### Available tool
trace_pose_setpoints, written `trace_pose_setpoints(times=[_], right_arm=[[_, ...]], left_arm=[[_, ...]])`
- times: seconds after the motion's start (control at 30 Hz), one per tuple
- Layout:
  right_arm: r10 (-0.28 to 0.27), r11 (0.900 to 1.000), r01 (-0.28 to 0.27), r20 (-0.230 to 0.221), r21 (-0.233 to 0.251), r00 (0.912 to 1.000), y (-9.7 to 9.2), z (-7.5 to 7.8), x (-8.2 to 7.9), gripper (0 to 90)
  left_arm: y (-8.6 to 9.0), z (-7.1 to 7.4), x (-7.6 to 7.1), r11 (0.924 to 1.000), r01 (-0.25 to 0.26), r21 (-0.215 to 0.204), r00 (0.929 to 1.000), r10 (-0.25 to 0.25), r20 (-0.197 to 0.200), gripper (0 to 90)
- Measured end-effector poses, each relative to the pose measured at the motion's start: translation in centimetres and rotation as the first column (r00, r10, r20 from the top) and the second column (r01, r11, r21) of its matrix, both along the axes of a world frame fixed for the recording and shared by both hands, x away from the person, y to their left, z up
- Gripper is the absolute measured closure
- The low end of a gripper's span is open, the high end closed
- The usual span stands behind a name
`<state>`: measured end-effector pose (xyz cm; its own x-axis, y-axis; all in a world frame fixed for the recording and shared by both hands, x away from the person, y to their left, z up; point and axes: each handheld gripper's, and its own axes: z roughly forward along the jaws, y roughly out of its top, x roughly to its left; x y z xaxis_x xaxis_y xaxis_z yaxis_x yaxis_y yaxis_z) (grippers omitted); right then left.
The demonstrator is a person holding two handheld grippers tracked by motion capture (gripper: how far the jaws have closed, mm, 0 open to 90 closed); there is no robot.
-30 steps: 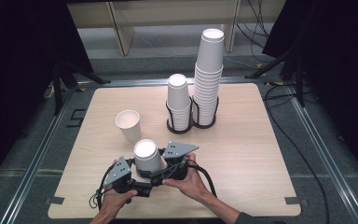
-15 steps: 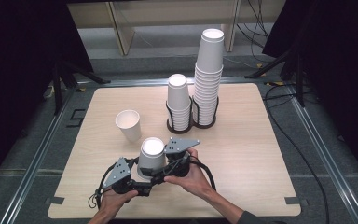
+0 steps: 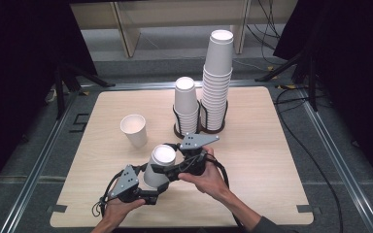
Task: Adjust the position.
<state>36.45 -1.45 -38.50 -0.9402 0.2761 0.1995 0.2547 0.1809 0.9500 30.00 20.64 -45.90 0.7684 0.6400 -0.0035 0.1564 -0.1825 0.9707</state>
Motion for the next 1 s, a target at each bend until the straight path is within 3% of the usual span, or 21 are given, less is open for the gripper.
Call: trace_pose_setpoints(times=[0.07,0.13,0.2,0.27,0.3,0.33,0.37,0.47,0.53,0.57,0.6,0.7,0.77,0.8,0.93,0.97,1.0], right_arm=[[0.003,0.9999,-0.003,-0.024,-0.014,0.9997,-0.2,0.1,0.0,22.3],[0.021,0.9998,-0.021,-0.049,-0.006,0.9986,-0.1,0.0,0.0,22.6],[0.015,0.9998,-0.015,-0.033,-0.015,0.9993,-0.2,0.1,0.2,23.2],[0.012,0.9996,-0.013,-0.047,-0.025,0.9988,-0.3,0.1,0.2,23.6],[0.018,0.9997,-0.019,-0.046,-0.016,0.9988,-0.3,0.1,0.3,23.9],[0.011,0.9998,-0.012,-0.074,-0.018,0.9972,-0.4,0.1,0.1,24.1],[0.014,0.9998,-0.015,-0.060,-0.012,0.9981,-0.5,0.0,0.4,24.4],[0.020,0.9995,-0.017,-0.109,0.027,0.9938,-0.7,0.0,0.5,25.0],[0.016,0.9992,-0.012,-0.108,0.037,0.9940,-0.8,0.0,0.6,25.3],[0.017,0.9990,-0.012,-0.112,0.044,0.9935,-0.8,0.0,0.6,25.3],[0.024,0.9983,-0.017,-0.130,0.055,0.9912,-0.8,0.1,0.5,25.3],[0.012,0.9978,-0.005,-0.101,0.066,0.9948,-0.9,0.2,0.6,25.4],[0.016,0.9972,-0.007,-0.123,0.074,0.9923,-0.9,0.3,0.5,25.5],[0.016,0.9969,-0.006,-0.125,0.079,0.9921,-0.9,0.3,0.5,25.5],[0.009,0.9966,0.001,-0.128,0.083,0.9917,-1.1,0.2,0.6,25.3],[0.013,0.9971,-0.001,-0.155,0.076,0.9878,-1.2,0.2,0.6,25.1],[0.017,0.9963,-0.004,-0.152,0.086,0.9882,-1.1,0.1,0.7,24.9]], left_arm=[[-0.1,-0.1,0.1,0.9999,0.011,-0.012,0.9999,-0.011,0.011,13.7],[-0.1,-0.1,0.0,1.0000,0.005,0.004,0.9999,-0.005,0.009,13.8],[-0.1,0.0,0.0,0.9999,0.004,0.013,1.0000,-0.004,0.003,13.7],[-0.1,0.0,0.0,0.9998,0.010,0.015,0.9999,-0.010,0.001,13.1],[-0.1,0.0,0.0,0.9998,0.011,0.016,0.9999,-0.011,0.007,12.1],[-0.2,-0.1,0.1,0.9998,0.019,-0.006,0.9996,-0.019,0.020,10.9],[-0.2,-0.1,0.1,0.9997,0.021,-0.010,0.9996,-0.020,0.020,9.5],[-0.1,-0.1,0.0,0.9998,0.018,-0.010,0.9994,-0.018,0.029,5.3],[-0.1,-0.1,-0.1,0.9999,0.016,0.000,0.9984,-0.016,0.054,3.9],[-0.4,-0.3,-0.1,0.9992,0.016,-0.037,0.9978,-0.013,0.065,3.6],[-0.3,-0.2,-0.2,0.9999,0.009,-0.012,0.9982,-0.009,0.060,3.4],[-0.5,-0.2,-0.3,0.9999,0.004,-0.011,0.9968,-0.004,0.080,3.0],[-0.5,-0.1,-0.4,1.0000,0.000,-0.009,0.9959,0.001,0.090,2.9],[-0.6,-0.2,-0.3,0.9995,0.004,-0.031,0.9946,0.000,0.104,2.8],[-0.4,0.0,-0.4,1.0000,-0.003,0.001,0.9955,0.003,0.094,5.5],[-0.3,0.1,-0.4,1.0000,-0.002,0.004,0.9960,0.001,0.090,6.8],[-0.3,0.1,-0.4,0.9998,-0.001,0.019,0.9962,0.000,0.087,7.8]])
